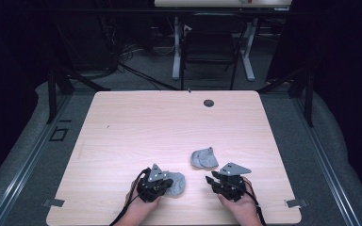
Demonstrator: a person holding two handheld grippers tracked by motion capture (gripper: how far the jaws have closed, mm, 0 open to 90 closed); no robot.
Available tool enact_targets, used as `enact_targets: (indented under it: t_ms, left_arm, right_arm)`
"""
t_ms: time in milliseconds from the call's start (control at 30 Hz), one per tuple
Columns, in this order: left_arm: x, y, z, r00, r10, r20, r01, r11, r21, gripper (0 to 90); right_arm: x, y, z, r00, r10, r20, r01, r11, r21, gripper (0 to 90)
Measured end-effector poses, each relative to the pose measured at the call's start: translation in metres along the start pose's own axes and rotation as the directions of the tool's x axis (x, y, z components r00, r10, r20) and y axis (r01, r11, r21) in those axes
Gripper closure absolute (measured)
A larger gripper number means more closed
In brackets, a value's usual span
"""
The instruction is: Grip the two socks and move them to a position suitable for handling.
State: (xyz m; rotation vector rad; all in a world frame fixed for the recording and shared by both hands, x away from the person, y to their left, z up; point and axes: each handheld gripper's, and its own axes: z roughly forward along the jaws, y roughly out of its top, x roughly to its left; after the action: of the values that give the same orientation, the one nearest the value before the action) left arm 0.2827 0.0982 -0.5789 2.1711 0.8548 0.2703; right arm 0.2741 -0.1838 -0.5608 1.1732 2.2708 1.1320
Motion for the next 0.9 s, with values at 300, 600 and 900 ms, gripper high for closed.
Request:
enact_targets:
  t_ms: [300, 600, 900]
  left_arm:
    - [-0.008, -0.005, -0.006, 1.0000, -0.001, 0.010, 0.001, 1.0000, 0.009, 88.6]
    - [-0.012, -0.009, -0.009, 0.9997, -0.012, 0.020, 0.012, 0.9999, 0.011, 88.3]
    - [-0.018, -0.001, -0.016, 0.9994, -0.026, 0.023, 0.026, 0.9993, -0.025, 84.3]
  right_arm:
    - [0.000, 0.000, 0.000, 1.0000, 0.002, -0.002, -0.002, 1.000, 0.002, 65.7]
    - [0.001, 0.000, 0.001, 1.0000, 0.003, -0.007, -0.003, 1.000, 0.002, 65.6]
    - [0.001, 0.000, 0.001, 1.0000, 0.002, -0.007, -0.002, 1.000, -0.002, 65.7]
